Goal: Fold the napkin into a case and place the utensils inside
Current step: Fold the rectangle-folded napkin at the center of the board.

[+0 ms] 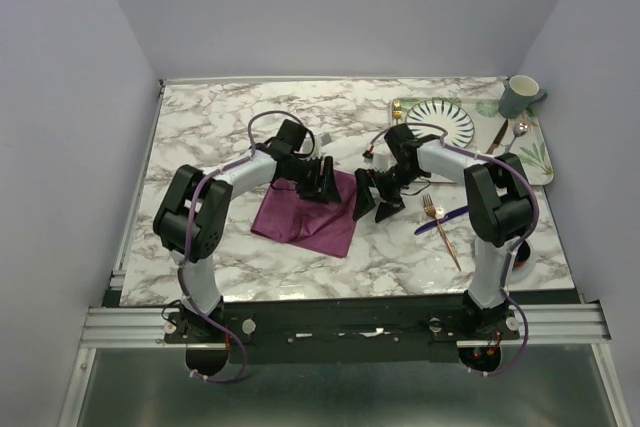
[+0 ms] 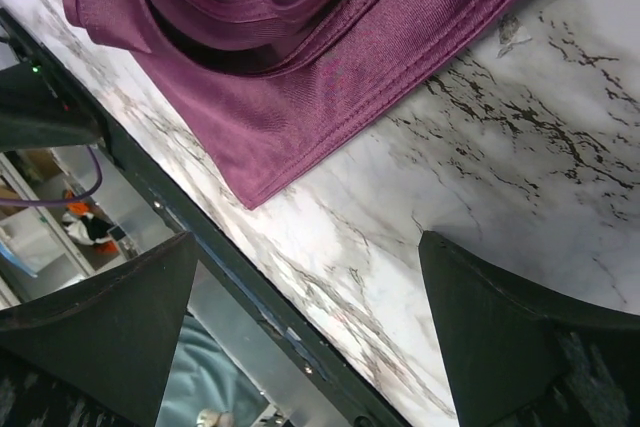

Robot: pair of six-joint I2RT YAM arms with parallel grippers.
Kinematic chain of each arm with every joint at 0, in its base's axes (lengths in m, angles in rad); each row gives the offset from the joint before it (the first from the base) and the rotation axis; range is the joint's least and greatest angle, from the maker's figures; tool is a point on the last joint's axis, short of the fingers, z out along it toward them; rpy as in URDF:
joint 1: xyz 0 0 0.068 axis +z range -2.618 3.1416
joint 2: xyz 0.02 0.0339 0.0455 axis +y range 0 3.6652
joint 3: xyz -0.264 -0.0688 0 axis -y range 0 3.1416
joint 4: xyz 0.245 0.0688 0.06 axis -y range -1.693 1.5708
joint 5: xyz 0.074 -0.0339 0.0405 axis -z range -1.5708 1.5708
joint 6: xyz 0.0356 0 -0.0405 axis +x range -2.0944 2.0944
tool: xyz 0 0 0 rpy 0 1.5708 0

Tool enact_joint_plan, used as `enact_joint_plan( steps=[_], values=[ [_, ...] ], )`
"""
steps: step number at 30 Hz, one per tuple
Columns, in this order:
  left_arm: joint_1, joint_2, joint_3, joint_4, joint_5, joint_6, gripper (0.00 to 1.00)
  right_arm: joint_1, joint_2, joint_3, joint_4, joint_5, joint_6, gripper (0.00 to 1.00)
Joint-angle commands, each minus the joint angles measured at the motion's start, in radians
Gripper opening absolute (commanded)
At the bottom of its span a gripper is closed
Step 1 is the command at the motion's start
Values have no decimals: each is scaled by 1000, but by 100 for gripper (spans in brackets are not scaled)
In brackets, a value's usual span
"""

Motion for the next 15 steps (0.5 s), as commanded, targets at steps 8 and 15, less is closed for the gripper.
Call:
enact_joint_plan(
  steps=[8, 15],
  values=[
    [234, -255, -116, -233, -18, 411, 59, 2, -33, 217, -16, 117, -99, 89],
    [242, -221, -139, -341, -122, 538, 49, 3, 108, 379, 41, 192, -79, 82]
  ],
)
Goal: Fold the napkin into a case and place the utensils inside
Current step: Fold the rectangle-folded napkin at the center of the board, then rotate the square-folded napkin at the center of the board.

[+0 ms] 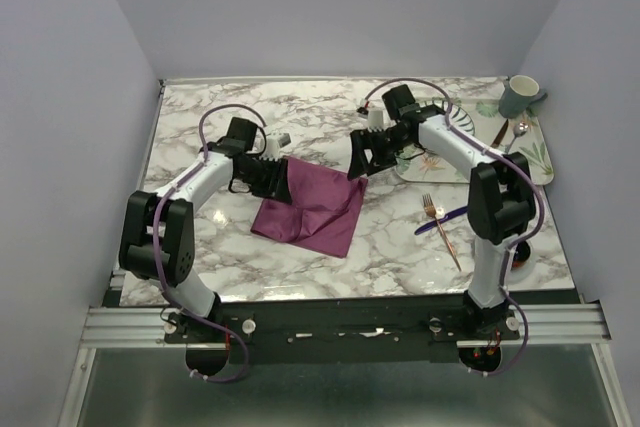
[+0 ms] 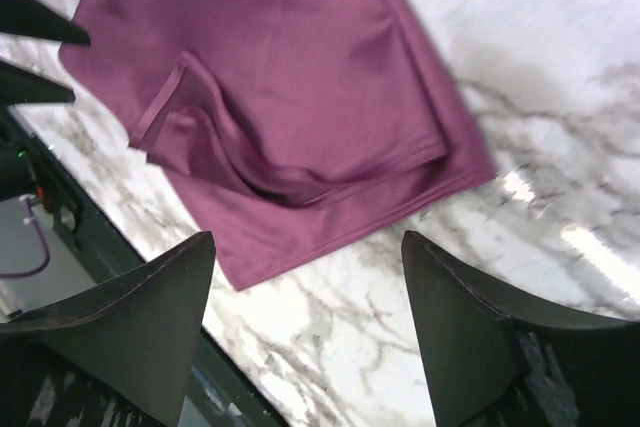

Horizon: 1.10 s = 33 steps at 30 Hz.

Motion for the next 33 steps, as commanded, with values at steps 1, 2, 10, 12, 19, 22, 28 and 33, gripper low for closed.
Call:
enact_joint_plan(
  steps=[1, 2, 10, 12, 19, 22, 28, 33],
  values=[
    [-10, 47, -25, -114, -99, 124, 47, 4, 125, 113, 36, 93, 0, 82],
    [-11, 67, -23, -116, -110, 129, 46, 4, 146, 135, 36, 100, 1, 81],
    [-4, 190, 33, -136, -217, 184, 44, 8, 245, 143, 27, 105, -17, 64],
    [15, 237, 76, -153, -222, 206, 44, 7, 242, 115, 22, 81, -17, 63],
    [73, 369, 241, -233, -230, 293, 42, 7, 177, -70, 39, -74, 24, 55],
    [93, 414, 325, -248, -227, 334, 42, 15, 136, -170, 71, -189, 76, 56],
    [96, 439, 477, -300, -167, 431, 48, 62, 27, -313, 128, -370, 165, 73],
    [119, 324, 445, -315, -47, 511, 59, 51, -45, -304, 80, -253, 121, 75]
  ],
)
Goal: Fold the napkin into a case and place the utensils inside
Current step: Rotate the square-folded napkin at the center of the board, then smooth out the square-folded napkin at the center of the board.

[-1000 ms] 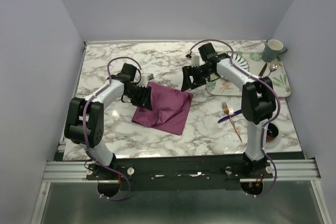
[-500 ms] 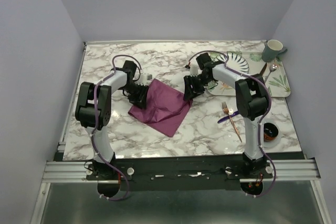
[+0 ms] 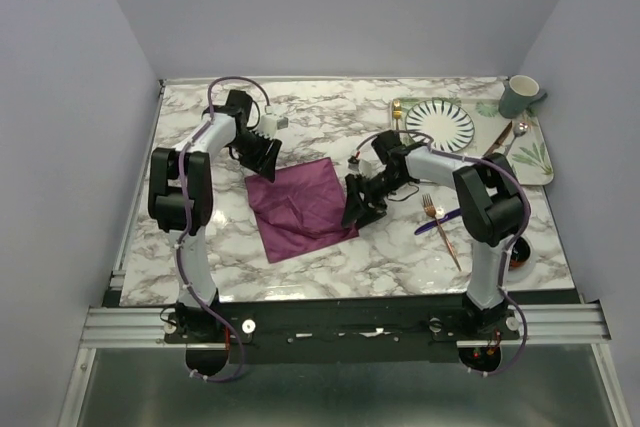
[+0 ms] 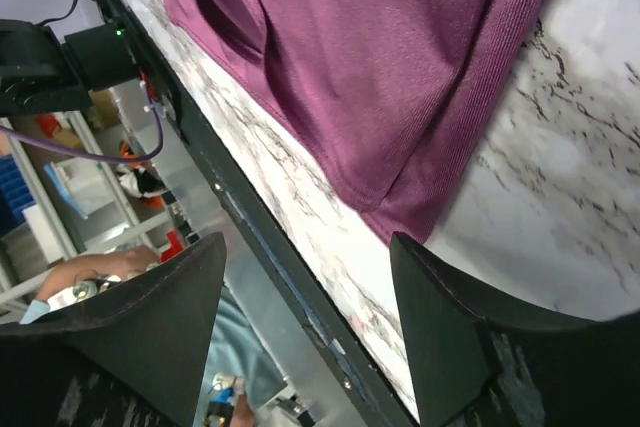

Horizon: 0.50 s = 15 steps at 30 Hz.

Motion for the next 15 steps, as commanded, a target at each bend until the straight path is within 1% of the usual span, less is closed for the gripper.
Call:
enact_joint_plan(
  steps=[1, 4, 5, 7, 8, 14, 15],
  values=[
    [21, -123, -39, -36, 123, 113, 62, -17, -97, 3, -16, 55, -13, 75],
    [21, -170, -91, -35, 198, 117, 64, -16, -103, 22, -16, 118, -7, 72],
    [21, -174, -108, -35, 234, 113, 65, -16, -89, 29, -16, 124, 0, 69],
    [19, -171, -117, -33, 258, 94, 67, -16, -73, 49, -16, 130, 8, 67],
    [19, -164, -120, -33, 272, 90, 67, -16, -54, 53, -17, 129, 13, 64],
    [15, -168, -152, 10, 289, 56, 67, -14, -10, 78, -9, 63, 45, 56],
    [13, -170, -158, 22, 281, 53, 67, -14, -5, 79, -3, 53, 49, 53]
  ],
)
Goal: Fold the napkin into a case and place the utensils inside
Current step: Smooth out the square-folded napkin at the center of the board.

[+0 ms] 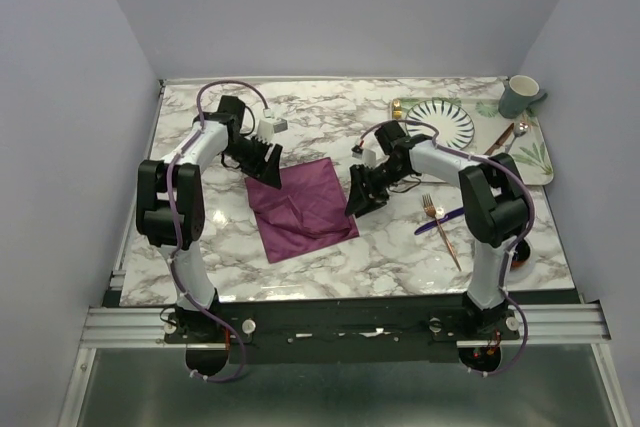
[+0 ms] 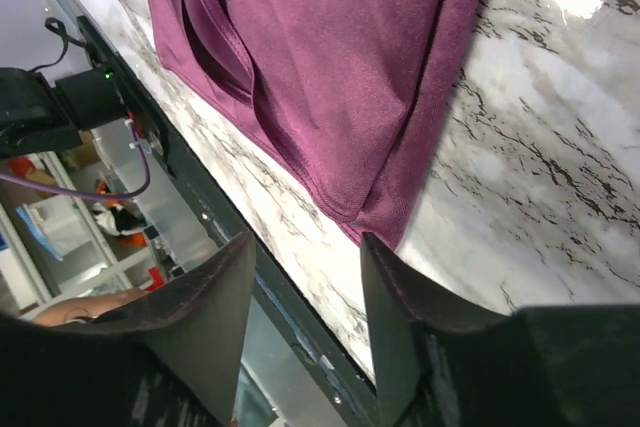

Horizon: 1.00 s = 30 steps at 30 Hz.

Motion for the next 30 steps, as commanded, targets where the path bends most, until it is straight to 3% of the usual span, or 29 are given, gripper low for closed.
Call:
enact_joint_plan(
  steps=[1, 14, 30],
  values=[
    [-5, -12, -32, 41, 54, -21, 67, 4, 50, 30, 1, -35, 33, 53],
    [-13, 6, -64, 87, 25, -42, 67, 11, 121, 33, 22, -24, 54, 52],
    [-13, -11, -101, 137, 17, -67, 66, 32, 21, -24, 50, 26, 70, 46]
  ],
)
